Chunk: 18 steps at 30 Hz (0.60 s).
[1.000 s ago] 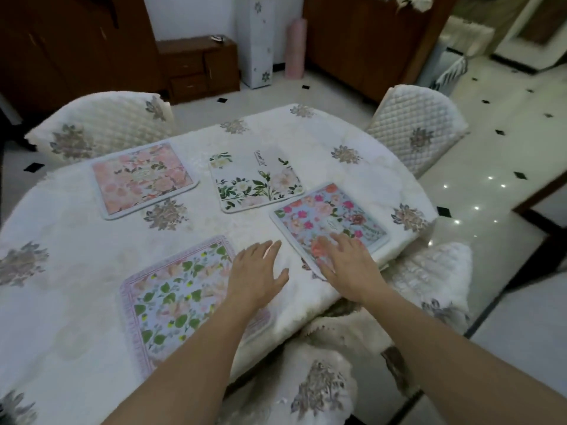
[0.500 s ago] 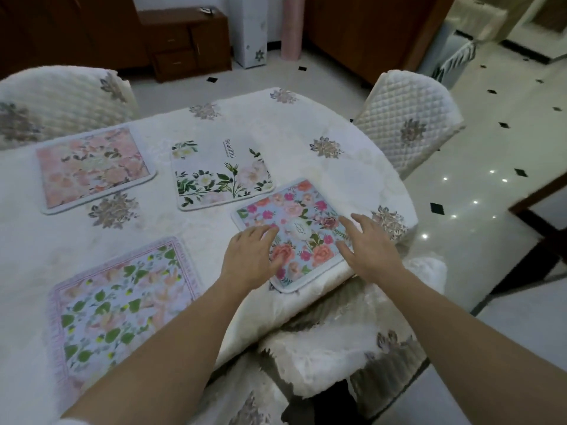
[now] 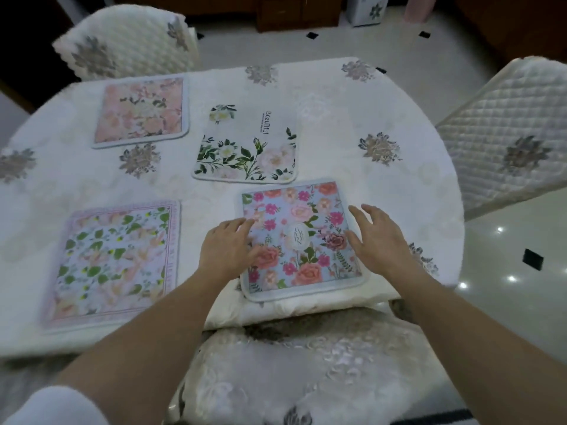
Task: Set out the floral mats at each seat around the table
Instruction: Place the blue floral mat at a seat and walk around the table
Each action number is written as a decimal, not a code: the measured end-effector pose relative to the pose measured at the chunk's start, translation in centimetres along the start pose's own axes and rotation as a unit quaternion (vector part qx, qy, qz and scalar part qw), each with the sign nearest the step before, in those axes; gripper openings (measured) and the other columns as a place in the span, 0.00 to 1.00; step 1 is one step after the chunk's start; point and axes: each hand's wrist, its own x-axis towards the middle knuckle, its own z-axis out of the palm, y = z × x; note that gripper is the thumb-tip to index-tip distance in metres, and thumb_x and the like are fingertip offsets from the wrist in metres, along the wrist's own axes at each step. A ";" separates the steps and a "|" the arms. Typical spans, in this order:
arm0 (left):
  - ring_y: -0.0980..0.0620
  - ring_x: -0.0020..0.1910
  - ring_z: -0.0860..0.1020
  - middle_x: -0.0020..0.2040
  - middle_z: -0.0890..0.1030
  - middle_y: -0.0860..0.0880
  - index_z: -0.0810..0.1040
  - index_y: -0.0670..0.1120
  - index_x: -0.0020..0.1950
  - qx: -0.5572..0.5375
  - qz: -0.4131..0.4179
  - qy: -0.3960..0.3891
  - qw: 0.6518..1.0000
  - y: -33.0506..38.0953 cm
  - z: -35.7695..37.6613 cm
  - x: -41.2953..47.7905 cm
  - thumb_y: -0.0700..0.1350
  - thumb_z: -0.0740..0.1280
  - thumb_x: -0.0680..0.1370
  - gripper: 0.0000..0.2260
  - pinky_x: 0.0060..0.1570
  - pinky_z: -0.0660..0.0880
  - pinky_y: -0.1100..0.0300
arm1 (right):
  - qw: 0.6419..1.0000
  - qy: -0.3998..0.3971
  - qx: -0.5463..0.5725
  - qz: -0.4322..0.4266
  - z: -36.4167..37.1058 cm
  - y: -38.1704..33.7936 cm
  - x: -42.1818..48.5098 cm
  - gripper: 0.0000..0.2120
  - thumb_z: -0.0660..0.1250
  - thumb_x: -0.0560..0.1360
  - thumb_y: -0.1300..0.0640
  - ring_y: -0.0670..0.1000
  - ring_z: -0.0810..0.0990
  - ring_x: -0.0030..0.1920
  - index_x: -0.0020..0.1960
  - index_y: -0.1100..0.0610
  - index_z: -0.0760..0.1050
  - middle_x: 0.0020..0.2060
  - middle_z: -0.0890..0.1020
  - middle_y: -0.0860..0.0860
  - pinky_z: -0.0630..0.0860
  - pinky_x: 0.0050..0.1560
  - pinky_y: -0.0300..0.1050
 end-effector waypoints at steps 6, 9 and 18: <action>0.41 0.63 0.75 0.68 0.75 0.44 0.70 0.45 0.72 -0.034 -0.118 -0.002 0.992 -1.3 1.0 -1.1 0.56 0.65 0.77 0.26 0.58 0.74 0.46 | 0.999 -0.029 0.011 -0.029 0.7 1.4 3.0 0.27 0.59 0.80 0.47 0.61 0.65 0.71 0.75 0.55 0.61 0.72 0.67 0.60 0.67 0.68 0.59; 0.40 0.60 0.76 0.66 0.77 0.43 0.71 0.44 0.70 -0.047 -0.167 0.009 0.985 -1.7 1.8 -1.3 0.55 0.66 0.77 0.25 0.55 0.75 0.47 | 0.999 -0.039 0.021 -0.029 1.1 1.9 4.3 0.26 0.58 0.80 0.47 0.60 0.65 0.71 0.75 0.55 0.61 0.72 0.67 0.60 0.68 0.67 0.59; 0.42 0.59 0.74 0.60 0.76 0.43 0.72 0.42 0.67 -0.153 -0.247 0.021 0.957 -0.9 3.4 1.0 0.56 0.67 0.77 0.25 0.56 0.73 0.47 | 0.999 -0.020 0.045 0.011 3.4 3.1 6.0 0.22 0.61 0.79 0.49 0.61 0.73 0.57 0.70 0.58 0.67 0.59 0.74 0.61 0.76 0.51 0.57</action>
